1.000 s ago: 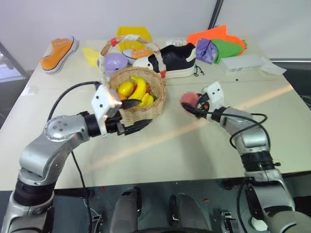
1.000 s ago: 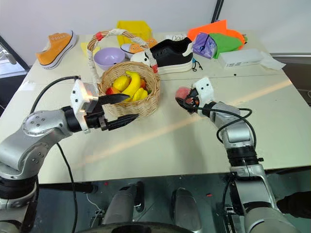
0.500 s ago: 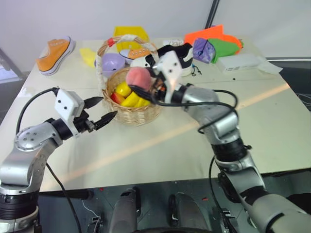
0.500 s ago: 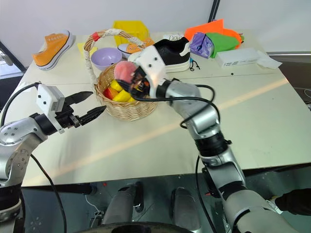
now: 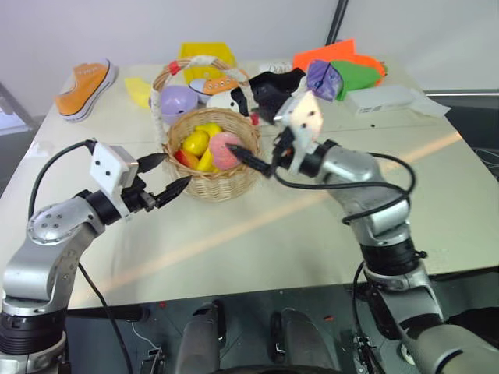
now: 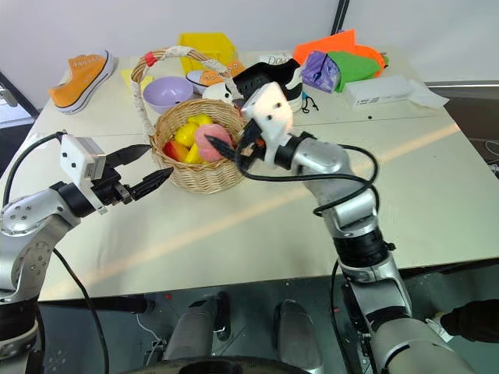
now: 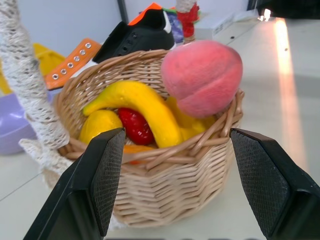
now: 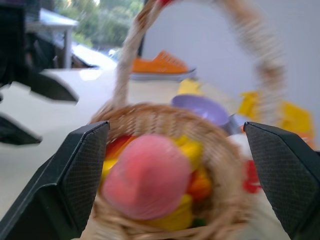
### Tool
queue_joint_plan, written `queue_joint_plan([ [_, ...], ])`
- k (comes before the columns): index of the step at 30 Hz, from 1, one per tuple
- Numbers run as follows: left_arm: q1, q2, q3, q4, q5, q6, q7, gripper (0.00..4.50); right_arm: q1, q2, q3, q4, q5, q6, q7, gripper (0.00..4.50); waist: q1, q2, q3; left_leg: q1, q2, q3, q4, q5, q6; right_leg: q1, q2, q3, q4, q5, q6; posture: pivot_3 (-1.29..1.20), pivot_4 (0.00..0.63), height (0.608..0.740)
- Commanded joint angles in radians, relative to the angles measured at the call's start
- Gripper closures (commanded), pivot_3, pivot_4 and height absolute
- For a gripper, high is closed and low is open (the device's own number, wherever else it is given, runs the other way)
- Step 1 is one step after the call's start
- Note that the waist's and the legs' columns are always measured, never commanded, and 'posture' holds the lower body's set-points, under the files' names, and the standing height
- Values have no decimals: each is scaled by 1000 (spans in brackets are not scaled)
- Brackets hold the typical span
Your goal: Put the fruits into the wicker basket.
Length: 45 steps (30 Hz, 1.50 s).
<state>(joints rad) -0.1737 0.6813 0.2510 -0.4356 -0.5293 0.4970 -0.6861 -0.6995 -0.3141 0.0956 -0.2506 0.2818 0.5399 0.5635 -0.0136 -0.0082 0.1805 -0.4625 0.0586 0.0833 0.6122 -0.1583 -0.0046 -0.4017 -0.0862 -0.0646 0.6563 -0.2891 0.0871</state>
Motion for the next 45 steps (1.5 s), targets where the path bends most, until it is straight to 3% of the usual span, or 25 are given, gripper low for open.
queue_joint_plan([
  [1,-31,-4,-10,-12,-10,-9,-2,941,-60,22,-28,68,-38,-8,-79,36,-2,0,0,0,0,0,0,0,0,0,0,0,0,0,0,0,150,740],
  [7,-57,-15,-33,2,-6,-14,-3,941,-167,113,-10,338,-84,-109,-115,36,-3,0,0,0,1,3,0,0,0,-2,3,3,0,0,-1,0,150,740],
  [8,-57,-15,-32,0,-8,-13,-2,941,-181,127,-13,376,-89,-127,-120,261,-3,0,0,0,1,3,-1,0,0,-2,4,3,0,0,-1,0,150,740],
  [10,-52,-15,-28,-6,-10,-12,-1,941,-200,139,-23,427,-100,-151,-131,875,-3,0,0,0,1,4,-1,0,0,-3,4,4,1,0,-1,0,150,740],
  [17,-16,-12,-11,-31,-14,-12,5,941,-210,131,-67,433,-88,-155,-151,4465,0,0,0,0,3,4,0,0,0,-3,4,5,2,0,-1,0,150,740],
  [21,-19,-14,-13,-30,-14,-13,9,941,-172,80,-110,327,-60,-118,-133,4465,1,0,0,-1,3,4,-1,0,0,-4,4,5,2,0,-1,0,150,740],
  [28,-45,-20,-39,-3,-11,-25,-6,941,-97,-173,-308,229,-42,-40,-144,4465,8,0,0,-1,3,5,0,0,0,-4,3,6,1,0,-1,0,150,740],
  [33,-85,-34,-72,29,-1,-38,-24,941,-40,-318,-407,334,-56,-56,-150,4465,-1,0,0,0,3,6,-1,0,0,-4,4,6,1,0,-1,0,150,740],
  [41,-122,-53,-99,48,3,-46,-36,941,-8,-430,-490,665,-105,-229,-215,4465,1,1,1,1,2,10,0,0,0,-5,6,9,1,0,-1,0,150,740],
  [45,-116,-51,-95,39,-3,-41,-31,941,16,-437,-501,686,-88,-265,-207,2712,3,1,1,1,2,9,0,0,0,-4,6,9,1,0,-1,0,150,740],
])
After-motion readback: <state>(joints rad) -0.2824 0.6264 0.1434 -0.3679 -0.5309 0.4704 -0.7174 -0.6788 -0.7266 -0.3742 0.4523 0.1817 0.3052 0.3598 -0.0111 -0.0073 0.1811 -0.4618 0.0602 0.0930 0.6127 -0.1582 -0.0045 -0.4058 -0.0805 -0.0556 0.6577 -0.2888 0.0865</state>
